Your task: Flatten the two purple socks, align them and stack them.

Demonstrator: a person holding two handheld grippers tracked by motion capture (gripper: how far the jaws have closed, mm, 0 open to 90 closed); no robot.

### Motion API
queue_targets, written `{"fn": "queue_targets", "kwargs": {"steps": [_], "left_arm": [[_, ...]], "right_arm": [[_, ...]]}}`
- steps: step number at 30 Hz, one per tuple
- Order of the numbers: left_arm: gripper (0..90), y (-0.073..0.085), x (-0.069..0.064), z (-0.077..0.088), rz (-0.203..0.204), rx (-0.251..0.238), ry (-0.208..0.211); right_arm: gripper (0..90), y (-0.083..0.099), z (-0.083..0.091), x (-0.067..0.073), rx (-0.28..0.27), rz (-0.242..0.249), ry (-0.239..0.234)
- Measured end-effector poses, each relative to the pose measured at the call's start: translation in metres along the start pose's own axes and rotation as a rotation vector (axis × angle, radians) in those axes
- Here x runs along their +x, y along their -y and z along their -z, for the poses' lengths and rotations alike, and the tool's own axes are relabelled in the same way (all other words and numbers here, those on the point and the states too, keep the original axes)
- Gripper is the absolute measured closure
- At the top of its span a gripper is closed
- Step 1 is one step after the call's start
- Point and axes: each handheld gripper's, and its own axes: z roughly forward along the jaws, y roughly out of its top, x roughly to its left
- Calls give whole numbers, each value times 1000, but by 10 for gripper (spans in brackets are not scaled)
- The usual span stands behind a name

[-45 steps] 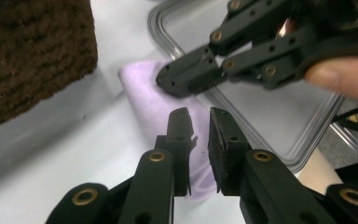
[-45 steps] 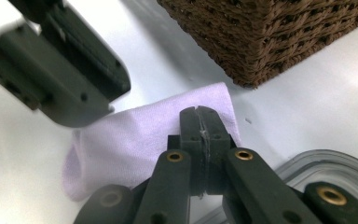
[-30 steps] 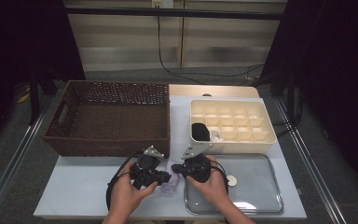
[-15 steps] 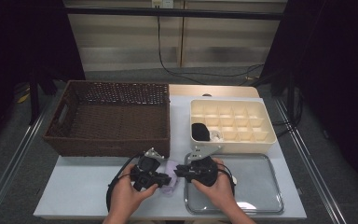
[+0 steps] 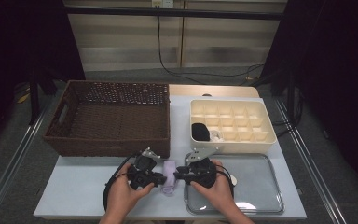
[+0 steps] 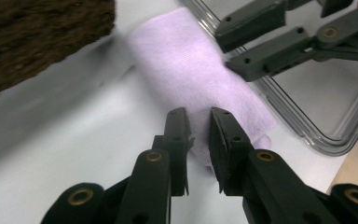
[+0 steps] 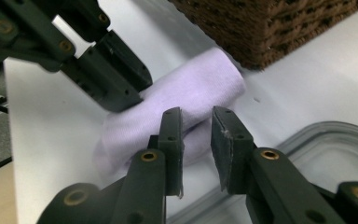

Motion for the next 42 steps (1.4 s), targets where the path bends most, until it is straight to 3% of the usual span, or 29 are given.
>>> {"fn": "queue_targets", "kwargs": {"steps": [4, 10, 11, 15, 18, 21, 26, 29, 35, 42], "left_arm": [[747, -2, -3, 0, 3, -16, 2], [745, -3, -5, -2, 5, -28, 3], [745, -4, -5, -2, 19, -40, 0], [736, -4, -6, -2, 7, -48, -3], [726, -3, -4, 3, -6, -35, -19], [759, 0, 3, 10, 2, -22, -70], [770, 5, 2, -2, -12, 33, -51], [794, 4, -4, -5, -32, 44, -44], [801, 4, -11, -4, -33, 34, -20], [793, 5, -8, -4, -39, 46, -21]], "right_arm": [[739, 3, 0, -4, 7, -18, 12], [721, -6, 13, -3, -39, -37, 10], [720, -8, 13, -2, -38, -31, 11], [704, -8, 4, -1, -20, -50, -1], [703, -4, -4, -3, -2, -58, -3], [694, -3, -4, -5, -5, -69, -2], [638, -2, -2, -5, -3, -96, 2], [592, 0, -1, -6, 1, -137, 8], [544, 5, -5, -15, 10, -236, -26], [574, 5, -13, -20, 20, -308, -79]]}}
